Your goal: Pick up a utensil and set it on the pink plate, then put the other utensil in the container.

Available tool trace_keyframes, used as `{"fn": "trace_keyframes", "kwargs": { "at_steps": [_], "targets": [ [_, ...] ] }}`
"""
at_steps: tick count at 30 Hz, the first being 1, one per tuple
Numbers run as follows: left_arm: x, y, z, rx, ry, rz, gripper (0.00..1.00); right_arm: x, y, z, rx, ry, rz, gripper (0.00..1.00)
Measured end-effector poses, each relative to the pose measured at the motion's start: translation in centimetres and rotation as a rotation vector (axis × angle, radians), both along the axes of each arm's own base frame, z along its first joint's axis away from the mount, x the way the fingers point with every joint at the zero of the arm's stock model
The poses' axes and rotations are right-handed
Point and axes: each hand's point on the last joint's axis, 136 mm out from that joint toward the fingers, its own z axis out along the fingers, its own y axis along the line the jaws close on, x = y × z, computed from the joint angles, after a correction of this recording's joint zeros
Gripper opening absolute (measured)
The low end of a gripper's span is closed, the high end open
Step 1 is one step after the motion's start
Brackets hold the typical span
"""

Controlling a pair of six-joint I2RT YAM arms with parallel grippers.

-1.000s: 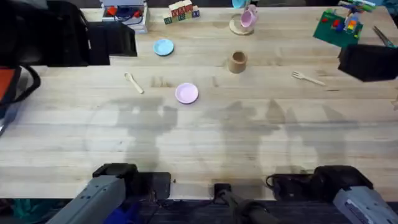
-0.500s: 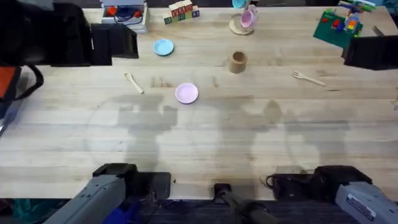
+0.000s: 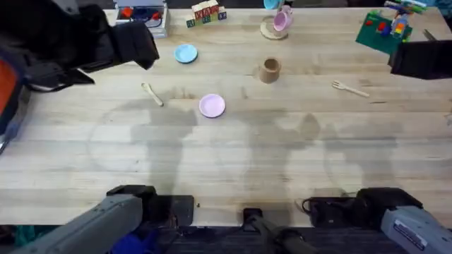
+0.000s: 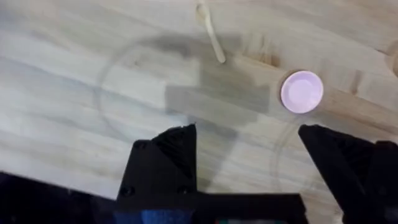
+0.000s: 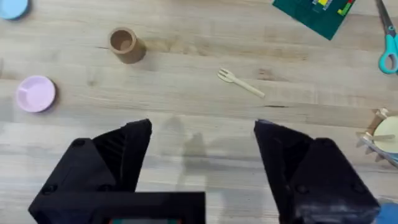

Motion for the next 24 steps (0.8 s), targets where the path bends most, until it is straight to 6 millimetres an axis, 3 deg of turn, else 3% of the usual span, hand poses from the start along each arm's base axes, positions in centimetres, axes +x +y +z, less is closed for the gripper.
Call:
{"fn": "trace_keyframes", "kwargs": {
  "at_steps": [14, 24],
  "targets": [
    [2.7, 0.5, -6.2, -0.017, 0.265, 0.169, 0.993, 0.0, 0.0, 0.0, 0.000, 0.000, 0.000, 0.996],
    [6.0, 1.7, -9.5, -0.010, 0.298, 0.229, 0.993, 0.0, 0.0, 0.0, 0.000, 0.000, 0.000, 0.996]
  ]
}}
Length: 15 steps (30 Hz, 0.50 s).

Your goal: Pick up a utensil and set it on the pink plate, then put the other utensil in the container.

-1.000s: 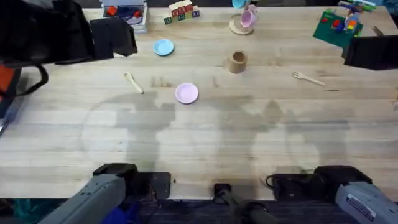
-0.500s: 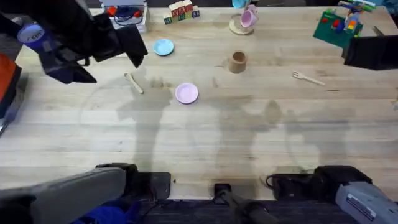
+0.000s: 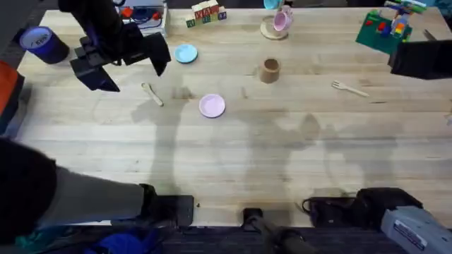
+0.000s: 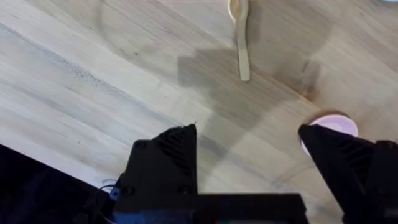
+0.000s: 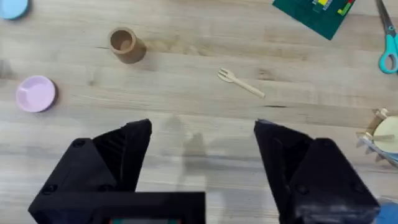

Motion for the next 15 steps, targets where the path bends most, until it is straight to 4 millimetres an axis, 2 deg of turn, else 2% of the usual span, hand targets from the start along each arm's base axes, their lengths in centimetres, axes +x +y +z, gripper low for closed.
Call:
{"fn": "trace_keyframes", "kwargs": {
  "at_steps": [9, 15],
  "targets": [
    [2.3, 1.1, -3.4, 0.000, -0.021, 0.043, 0.993, 0.0, 0.0, 0.0, 0.000, 0.000, 0.000, 0.996],
    [2.2, 0.6, -6.5, -0.029, -0.021, 0.045, 0.993, 0.0, 0.0, 0.0, 0.000, 0.000, 0.000, 0.996]
  ]
}}
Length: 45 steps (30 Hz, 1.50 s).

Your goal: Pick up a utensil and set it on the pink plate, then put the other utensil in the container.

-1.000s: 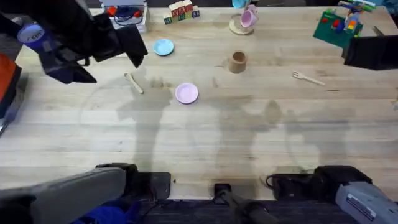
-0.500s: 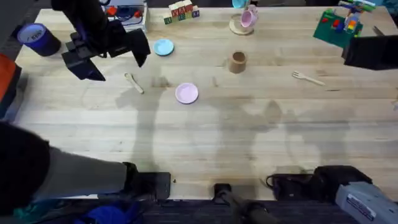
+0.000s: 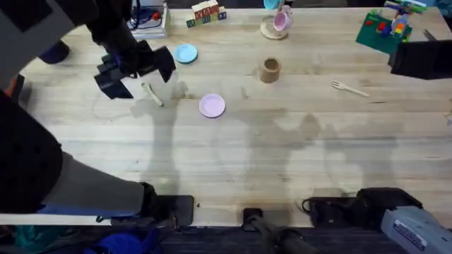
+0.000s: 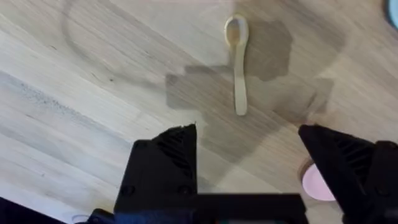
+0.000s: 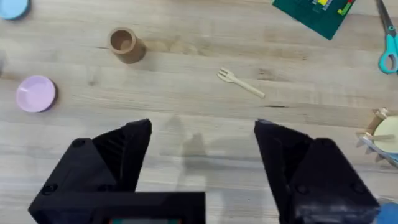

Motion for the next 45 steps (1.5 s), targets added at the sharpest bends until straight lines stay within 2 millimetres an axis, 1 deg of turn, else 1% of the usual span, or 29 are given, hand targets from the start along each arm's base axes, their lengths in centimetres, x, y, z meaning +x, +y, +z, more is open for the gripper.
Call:
{"fn": "trace_keyframes", "kwargs": {
  "at_steps": [2, 5, 14, 25, 31, 45],
  "targets": [
    [-0.2, -0.1, -0.7, -0.005, 0.012, 0.003, 0.993, 0.0, 0.0, 0.0, 0.000, 0.000, 0.000, 0.996],
    [0.0, 0.1, -1.3, -0.015, 0.012, 0.026, 0.993, 0.0, 0.0, 0.0, 0.000, 0.000, 0.000, 0.996],
    [0.0, 1.8, -2.6, -0.038, 0.037, 0.107, 0.994, 0.0, 0.0, 0.0, 0.000, 0.000, 0.000, 0.996],
    [0.1, 1.6, -5.4, -0.093, 0.101, 0.124, 0.993, 0.0, 0.0, 0.0, 0.000, 0.000, 0.000, 0.996],
    [1.0, 1.7, -5.5, -0.095, 0.065, 0.151, 0.995, 0.0, 0.0, 0.0, 0.000, 0.000, 0.000, 0.996],
    [1.0, 1.7, -5.5, -0.094, 0.060, 0.231, 0.997, 0.0, 0.0, 0.0, 0.000, 0.000, 0.000, 0.996]
  ]
}}
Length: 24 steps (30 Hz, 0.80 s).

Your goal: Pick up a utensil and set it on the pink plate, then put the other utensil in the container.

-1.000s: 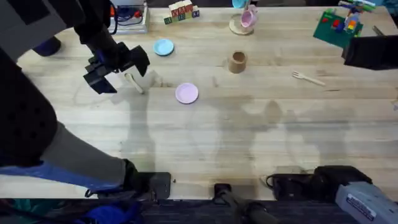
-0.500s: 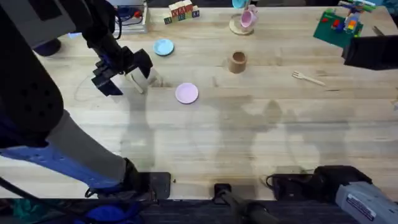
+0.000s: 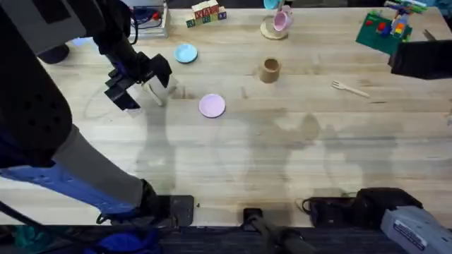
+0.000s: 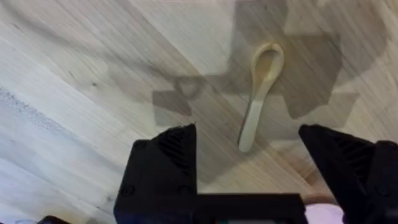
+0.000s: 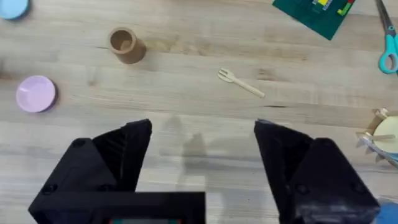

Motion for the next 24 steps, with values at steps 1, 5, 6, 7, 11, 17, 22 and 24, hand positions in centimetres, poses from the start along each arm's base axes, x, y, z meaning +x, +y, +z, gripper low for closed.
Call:
{"fn": "trace_keyframes", "kwargs": {
  "at_steps": [1, 5, 6, 7, 11, 17, 22, 24],
  "targets": [
    [0.0, 0.0, 0.0, 0.002, -0.001, 0.002, 0.997, 0.0, 0.0, 0.0, 0.000, 0.000, 0.000, 0.996],
    [0.0, 0.1, 0.0, 0.004, 0.002, 0.002, 0.997, 0.0, 0.0, 0.0, 0.000, 0.000, 0.000, 0.996],
    [-0.1, 0.1, 0.0, 0.005, 0.005, 0.002, 0.997, 0.0, 0.0, 0.0, 0.000, 0.000, 0.000, 0.996],
    [-0.2, 0.1, -0.1, 0.006, 0.008, 0.003, 0.997, 0.0, 0.0, 0.0, 0.000, 0.000, 0.000, 0.996],
    [-0.3, 0.1, -0.9, 0.005, 0.034, 0.003, 0.997, 0.0, 0.0, 0.0, 0.000, 0.000, 0.000, 0.996],
    [-0.1, 0.1, -1.3, -0.001, 0.037, 0.006, 0.996, 0.0, 0.0, 0.0, 0.000, 0.000, 0.000, 0.996],
    [0.2, 0.1, -1.3, 0.001, 0.026, 0.005, 0.994, 0.0, 0.0, 0.0, 0.000, 0.000, 0.000, 0.997],
    [0.3, 0.1, -1.4, 0.000, 0.025, 0.004, 0.994, 0.0, 0.0, 0.0, 0.000, 0.000, 0.000, 0.996]
  ]
}}
